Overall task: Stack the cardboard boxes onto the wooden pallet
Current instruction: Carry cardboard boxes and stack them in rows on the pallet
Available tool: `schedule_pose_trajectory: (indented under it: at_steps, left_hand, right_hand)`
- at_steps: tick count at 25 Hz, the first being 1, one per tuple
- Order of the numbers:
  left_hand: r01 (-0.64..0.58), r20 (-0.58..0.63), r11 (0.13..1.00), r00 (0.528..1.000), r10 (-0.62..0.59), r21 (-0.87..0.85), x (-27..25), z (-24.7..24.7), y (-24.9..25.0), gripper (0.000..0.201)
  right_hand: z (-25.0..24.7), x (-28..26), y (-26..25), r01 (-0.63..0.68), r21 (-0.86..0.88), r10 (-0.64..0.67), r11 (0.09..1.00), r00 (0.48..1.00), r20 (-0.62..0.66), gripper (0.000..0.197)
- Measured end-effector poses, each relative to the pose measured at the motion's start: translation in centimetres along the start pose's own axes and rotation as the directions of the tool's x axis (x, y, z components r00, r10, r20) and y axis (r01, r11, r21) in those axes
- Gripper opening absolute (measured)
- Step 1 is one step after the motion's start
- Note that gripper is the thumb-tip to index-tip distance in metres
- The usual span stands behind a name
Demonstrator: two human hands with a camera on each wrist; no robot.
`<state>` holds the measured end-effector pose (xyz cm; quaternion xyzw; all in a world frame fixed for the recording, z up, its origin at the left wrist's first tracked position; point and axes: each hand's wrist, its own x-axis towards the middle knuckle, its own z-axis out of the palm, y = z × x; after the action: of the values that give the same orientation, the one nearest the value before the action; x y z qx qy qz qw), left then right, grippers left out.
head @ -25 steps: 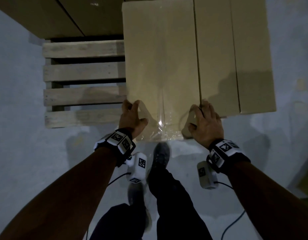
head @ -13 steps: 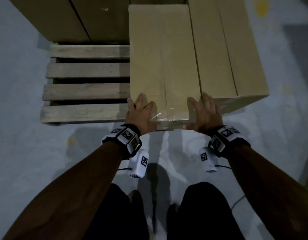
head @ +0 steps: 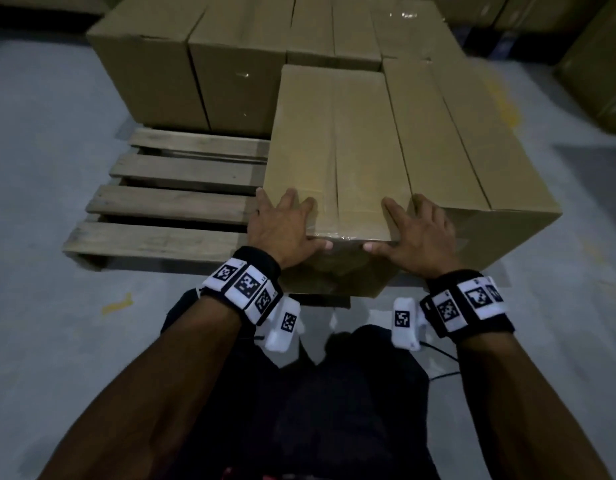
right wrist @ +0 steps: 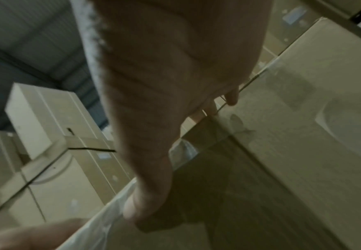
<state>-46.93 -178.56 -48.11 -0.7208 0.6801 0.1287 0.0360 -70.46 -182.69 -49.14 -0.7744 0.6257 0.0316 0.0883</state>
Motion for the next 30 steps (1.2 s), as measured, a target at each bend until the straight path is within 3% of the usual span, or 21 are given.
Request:
schedule_pose_trajectory:
  at_steps: [9, 13, 17, 30]
  left_hand:
    - [-0.015, -0.131, 1.000, 0.991, 0.015, 0.002, 0.1, 1.3, -0.2, 0.090]
    - [0.003, -0.129, 1.000, 0.992, -0.002, 0.005, 0.9, 1.3, -0.3, 0.091]
    - [0.003, -0.130, 1.000, 0.992, -0.002, 0.009, 1.7, 1.0, -0.3, 0.093]
    - [0.005, -0.147, 1.000, 0.989, -0.009, -0.026, 3.7, 0.3, -0.5, 0.090]
  right_hand:
    - [-0.2, -0.2, -0.2, 0.027, -0.127, -0.031, 0.992, 0.999, -0.029, 0.091]
    - [0.2, 0.4, -0.1, 0.039, -0.201, -0.058, 0.979, 0.994, -0.091, 0.091]
    - [0.3, 1.1, 0.1, 0.059, -0.138, -0.078, 0.989, 0.988, -0.133, 0.087]
    - [0.4, 3.3, 0.3, 0.072, -0.222, -0.113, 0.972, 0.978, -0.177, 0.086]
